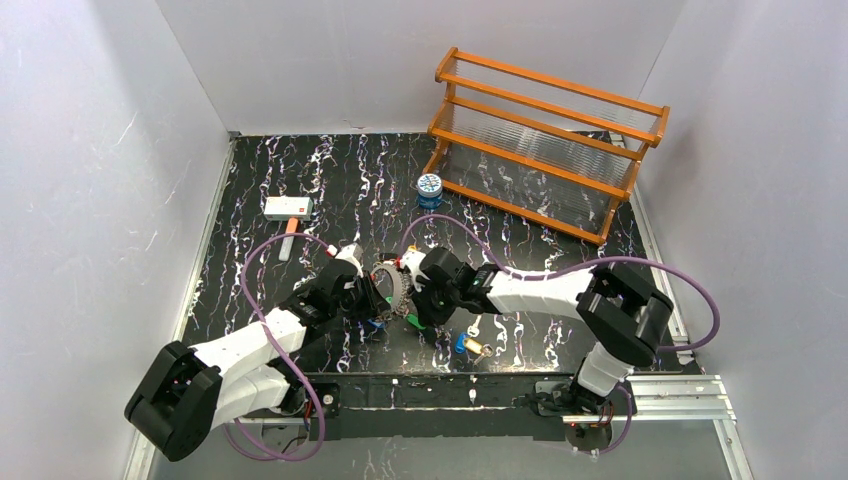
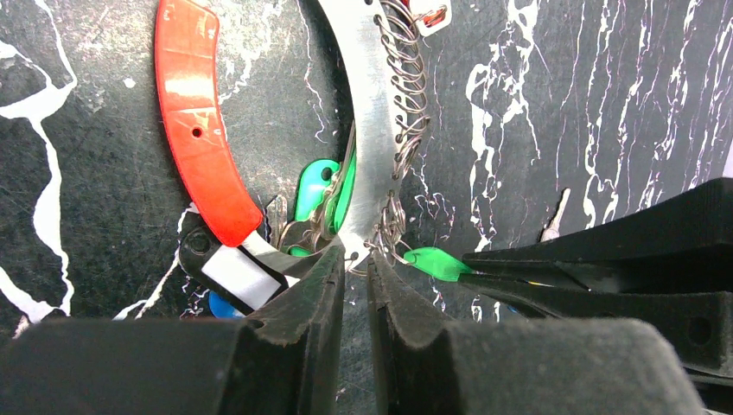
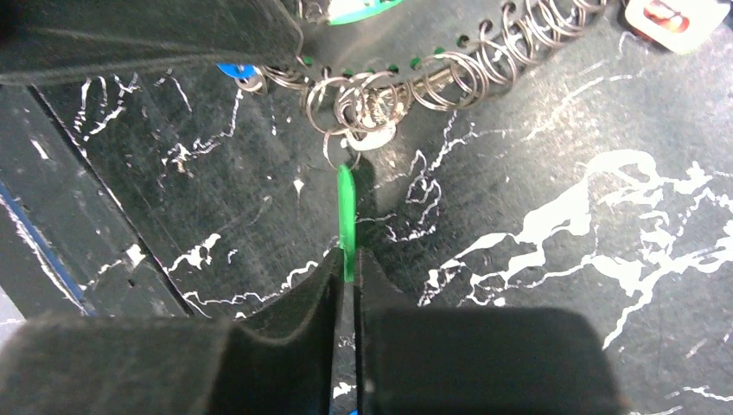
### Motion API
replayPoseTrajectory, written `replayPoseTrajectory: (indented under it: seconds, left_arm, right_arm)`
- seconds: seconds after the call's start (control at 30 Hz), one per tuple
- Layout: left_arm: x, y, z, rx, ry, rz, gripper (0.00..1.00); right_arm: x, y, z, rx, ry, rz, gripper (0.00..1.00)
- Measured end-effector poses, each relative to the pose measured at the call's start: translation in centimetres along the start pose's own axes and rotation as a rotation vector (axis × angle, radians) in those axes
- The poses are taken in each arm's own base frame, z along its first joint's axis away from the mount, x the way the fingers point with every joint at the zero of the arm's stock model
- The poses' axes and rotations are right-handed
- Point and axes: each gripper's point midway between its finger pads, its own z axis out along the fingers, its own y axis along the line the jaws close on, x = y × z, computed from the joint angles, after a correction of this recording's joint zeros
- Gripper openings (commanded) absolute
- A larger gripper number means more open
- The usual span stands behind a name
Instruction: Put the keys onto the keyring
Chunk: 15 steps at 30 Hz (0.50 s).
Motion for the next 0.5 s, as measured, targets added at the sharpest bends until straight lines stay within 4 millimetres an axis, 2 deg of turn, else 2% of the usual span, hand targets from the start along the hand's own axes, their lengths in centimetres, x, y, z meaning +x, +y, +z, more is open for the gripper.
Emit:
replayPoseTrajectory:
  seconds: [0.07, 0.17, 0.5]
  left_arm:
    - [0.0, 0.0, 0.0, 0.0, 0.0, 0.001, 0.15]
    - [0.0, 0.0, 0.0, 0.0, 0.0, 0.003, 0.15]
    - [0.0, 0.0, 0.0, 0.0, 0.001, 0.002, 0.15]
  right_arm:
    - [0.3, -0.2, -0.2, 0.016, 0.009, 0.005, 0.29]
    - [0.4, -0.5, -0.5, 0.035, 0.01, 0.008, 0.34]
    - [-0.6, -0.7, -1.2, 0.059, -0.029, 0.003, 0.32]
